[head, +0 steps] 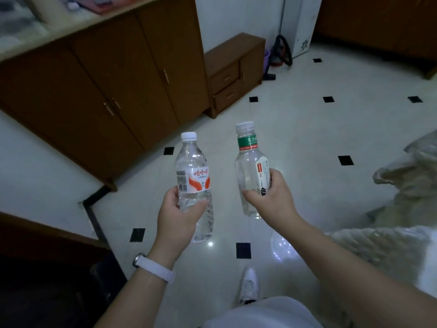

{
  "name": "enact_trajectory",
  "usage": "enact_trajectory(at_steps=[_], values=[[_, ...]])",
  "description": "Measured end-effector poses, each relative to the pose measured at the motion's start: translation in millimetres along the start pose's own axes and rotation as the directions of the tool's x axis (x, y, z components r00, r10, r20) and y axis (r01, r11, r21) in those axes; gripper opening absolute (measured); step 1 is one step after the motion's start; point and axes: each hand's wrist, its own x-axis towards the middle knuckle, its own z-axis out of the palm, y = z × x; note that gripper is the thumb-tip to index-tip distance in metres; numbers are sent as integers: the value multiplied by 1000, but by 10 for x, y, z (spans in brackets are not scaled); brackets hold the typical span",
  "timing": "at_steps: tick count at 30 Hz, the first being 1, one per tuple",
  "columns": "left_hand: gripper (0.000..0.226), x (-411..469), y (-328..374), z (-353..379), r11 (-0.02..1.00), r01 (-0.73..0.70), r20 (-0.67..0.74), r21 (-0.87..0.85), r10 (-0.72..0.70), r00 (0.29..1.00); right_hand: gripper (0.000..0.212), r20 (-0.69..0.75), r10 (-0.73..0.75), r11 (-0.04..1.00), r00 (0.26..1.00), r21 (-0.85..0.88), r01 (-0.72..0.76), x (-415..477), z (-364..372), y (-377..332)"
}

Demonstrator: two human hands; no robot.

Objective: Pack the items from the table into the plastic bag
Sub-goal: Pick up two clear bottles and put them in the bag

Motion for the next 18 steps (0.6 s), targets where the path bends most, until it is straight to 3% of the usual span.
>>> enact_trajectory(at_steps=[8,18], values=[[40,1153,424,342,998,-56,109,-39,60,992,44,-134,-10,1000,991,-21,8,1069,-149,-376],[38,3238,597,751,998,-30,251,-51,42,967,43,-328,116,992,937,-15,-128,2698,144,-526]])
